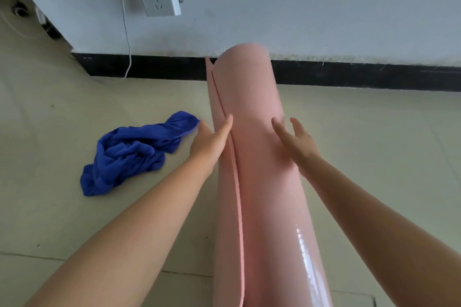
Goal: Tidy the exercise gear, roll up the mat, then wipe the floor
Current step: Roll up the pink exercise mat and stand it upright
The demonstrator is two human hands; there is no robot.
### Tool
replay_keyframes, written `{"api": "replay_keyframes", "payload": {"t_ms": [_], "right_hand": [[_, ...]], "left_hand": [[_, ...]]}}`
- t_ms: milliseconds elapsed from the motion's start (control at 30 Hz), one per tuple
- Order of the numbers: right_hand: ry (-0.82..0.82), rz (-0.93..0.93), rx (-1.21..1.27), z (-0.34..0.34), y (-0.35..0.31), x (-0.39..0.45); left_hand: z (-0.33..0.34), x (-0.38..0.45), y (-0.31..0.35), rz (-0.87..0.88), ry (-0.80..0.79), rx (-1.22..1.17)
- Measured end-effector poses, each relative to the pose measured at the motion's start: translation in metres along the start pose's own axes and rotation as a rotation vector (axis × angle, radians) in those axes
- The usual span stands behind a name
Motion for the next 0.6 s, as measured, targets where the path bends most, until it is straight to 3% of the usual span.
{"api": "replay_keyframes", "payload": {"t_ms": [267,500,600], "right_hand": [[-0.035,0.036,0.192,-0.118,-0.069,-0.095],[-0.212,0.247,0.365,-0.194,-0.112,-0.197],[-0.253,0.337,0.361,-0.222,-0.125,-0.237]], "left_hand": [[-0.010,-0.107,0.116,-0.081,-0.159,0.018],[-0.031,-0.220,0.178,-0.127,-0.102,-0.043],[-0.039,-0.267,0.197,-0.155,-0.157,-0.072]]}}
Point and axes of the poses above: each hand's wrist, its own x-axis towards the middle knuckle, its own z-axis out of the palm, y = z × x, the point moved 4 cm from there along x, towards the middle knuckle
